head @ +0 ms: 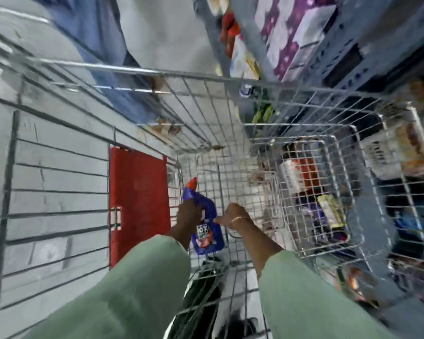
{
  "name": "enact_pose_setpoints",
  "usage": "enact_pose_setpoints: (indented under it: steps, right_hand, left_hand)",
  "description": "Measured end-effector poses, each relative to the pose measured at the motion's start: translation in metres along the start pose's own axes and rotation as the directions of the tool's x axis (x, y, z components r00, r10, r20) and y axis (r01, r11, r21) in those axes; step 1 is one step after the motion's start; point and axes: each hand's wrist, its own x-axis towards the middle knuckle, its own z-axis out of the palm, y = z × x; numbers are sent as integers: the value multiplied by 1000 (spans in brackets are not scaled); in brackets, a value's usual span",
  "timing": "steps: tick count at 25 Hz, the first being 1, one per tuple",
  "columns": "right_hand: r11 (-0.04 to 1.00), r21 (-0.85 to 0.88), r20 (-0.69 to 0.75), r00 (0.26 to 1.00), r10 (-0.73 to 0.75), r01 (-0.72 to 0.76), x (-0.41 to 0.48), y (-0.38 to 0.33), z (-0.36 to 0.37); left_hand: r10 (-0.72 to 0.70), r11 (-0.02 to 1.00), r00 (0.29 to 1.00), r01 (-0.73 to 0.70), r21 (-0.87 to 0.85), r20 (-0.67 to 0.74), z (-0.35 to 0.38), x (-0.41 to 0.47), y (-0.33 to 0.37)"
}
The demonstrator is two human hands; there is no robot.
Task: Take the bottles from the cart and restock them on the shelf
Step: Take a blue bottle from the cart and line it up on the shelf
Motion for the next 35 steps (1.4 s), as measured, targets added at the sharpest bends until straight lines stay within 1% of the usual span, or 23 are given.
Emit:
enact_pose_setpoints:
  steps: [1, 2, 3, 4, 6, 7, 10, 11, 13, 15, 17, 19, 20, 21, 23, 25, 26, 28, 29, 31, 33, 35]
  right_hand:
    - [1000, 15, 32, 999, 10, -11, 7, 1, 9]
    - [999, 47, 45, 999, 10, -12, 9, 1, 15]
    - [996, 92, 53, 999, 7, -12, 13, 2, 22]
    - [992, 128, 69, 998, 13, -22, 19, 3, 29]
    - [976, 209, 96, 995, 36, -56, 22, 3, 36]
    - [965, 251, 102, 993, 53, -77, 23, 5, 39]
    - [920, 374, 115, 990, 82, -120, 29, 15, 42]
    - [878, 456, 115, 988, 106, -148, 30, 17, 42]
    - [843, 512, 135, 985, 109, -164, 22, 17, 35]
    - [829, 539, 120, 988, 94, -145, 16, 17, 27]
    - [828, 553, 81, 995, 53, -89, 12, 22, 15]
    - [852, 521, 47, 999, 23, -44, 6, 27, 0]
    - [840, 542, 11, 1000, 7, -12, 0, 30, -10]
    - [817, 576, -42, 999, -14, 36, -9, 32, -23]
    - [774, 615, -176, 983, -56, 154, -21, 40, -46]
    - [742, 620, -304, 950, -72, 254, -47, 46, -75]
    - [724, 620, -376, 924, -62, 301, -67, 50, -90]
    - [657, 632, -505, 861, -54, 411, -108, 61, -120]
    - [623, 624, -566, 823, -55, 471, -125, 68, -131]
    - [561, 586, -679, 732, -52, 584, -170, 92, -155]
    - [479, 545, -761, 646, -62, 688, -221, 116, -175]
    - [416, 502, -834, 551, 1, 759, -283, 150, -186]
  left_hand:
    - [-32, 998, 999, 30, -51, -37, 3, 5, -2]
    - [-11, 999, 998, 8, -45, -66, 6, 11, -6]
    - [-51, 992, 996, 42, -120, -75, 5, 13, -5]
    - [-78, 988, 994, 68, -137, -70, 3, 16, -6]
    - [-92, 987, 990, 77, -141, -107, 3, 19, -6]
    - [-99, 984, 986, 78, -160, -131, 5, 21, -8]
    - [-166, 962, 976, 129, -239, -144, 15, 20, -13]
    - [-170, 961, 978, 138, -238, -119, 19, 21, -15]
    - [-145, 954, 986, 116, -276, -85, 25, 23, -15]
    - [-144, 922, 987, 110, -372, -65, 29, 26, -16]
    - [-137, 883, 991, 124, -452, 5, 30, 27, -13]
    - [-94, 802, 990, 140, -580, 108, 28, 23, -4]
    - [-38, 766, 989, 120, -632, 142, 24, 19, 4]
    - [34, 742, 986, 83, -665, 161, 19, 12, 15]
    - [187, 720, 971, -31, -693, 151, 8, -5, 43]
    - [338, 698, 935, -171, -695, 110, -3, -30, 74]
    - [425, 678, 902, -257, -689, 81, -7, -47, 91]
    - [596, 601, 802, -416, -683, 36, -10, -85, 126]
    - [647, 563, 762, -462, -685, 17, -11, -106, 142]
    - [703, 516, 710, -541, -664, -33, -10, -152, 174]
    - [792, 443, 607, -649, -619, -70, -4, -206, 203]
    - [865, 359, 491, -752, -553, -106, 13, -266, 225]
